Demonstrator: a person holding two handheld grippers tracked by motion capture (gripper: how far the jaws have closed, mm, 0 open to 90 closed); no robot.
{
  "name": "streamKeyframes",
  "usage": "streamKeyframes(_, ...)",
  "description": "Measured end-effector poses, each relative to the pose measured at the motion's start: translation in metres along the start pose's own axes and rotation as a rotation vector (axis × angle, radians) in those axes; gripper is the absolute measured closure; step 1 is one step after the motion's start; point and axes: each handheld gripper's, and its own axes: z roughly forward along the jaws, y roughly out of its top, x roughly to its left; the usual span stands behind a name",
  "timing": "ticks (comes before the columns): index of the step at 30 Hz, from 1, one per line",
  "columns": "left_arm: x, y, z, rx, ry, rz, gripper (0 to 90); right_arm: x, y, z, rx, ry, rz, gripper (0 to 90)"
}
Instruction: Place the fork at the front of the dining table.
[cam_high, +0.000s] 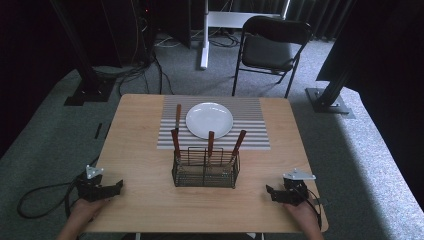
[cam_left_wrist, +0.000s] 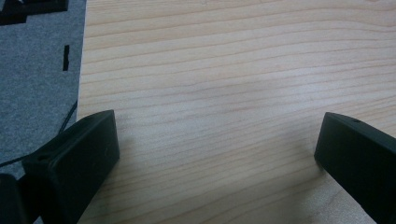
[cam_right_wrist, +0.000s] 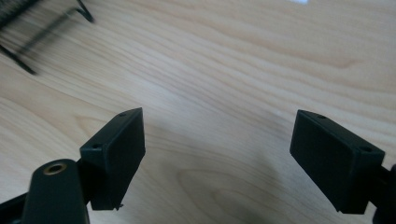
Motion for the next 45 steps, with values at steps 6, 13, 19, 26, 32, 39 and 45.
streamKeyframes(6,0.0,0.0,0.0,0.0,0.0,0.0,0.0,0.013,0.016,-0.015,-0.04,0.026,-0.02,17.5)
streamKeyframes(13,0.0,0.0,0.0,0.0,0.0,0.0,0.0,0.027,0.037,-0.031,-0.09,0.097,-0.028,17.5)
streamKeyframes(19,0.0,0.0,0.0,0.001,0.0,0.001,0.0,0.039,0.055,-0.045,-0.119,0.115,-0.042,17.5)
streamKeyframes(26,0.0,0.0,0.0,0.0,0.0,0.001,0.0,0.05,0.072,-0.055,-0.147,0.141,-0.063,17.6)
streamKeyframes(32,0.0,0.0,0.0,0.001,0.0,0.001,0.0,0.065,0.09,-0.064,-0.181,0.157,-0.107,17.6)
streamKeyframes(39,0.0,0.0,0.0,0.0,0.0,0.001,0.0,0.085,0.107,-0.061,-0.2,0.193,-0.154,19.2)
streamKeyframes(45,0.0,0.0,0.0,0.001,0.0,0.002,0.0,0.103,0.117,-0.053,-0.21,0.237,-0.181,19.3)
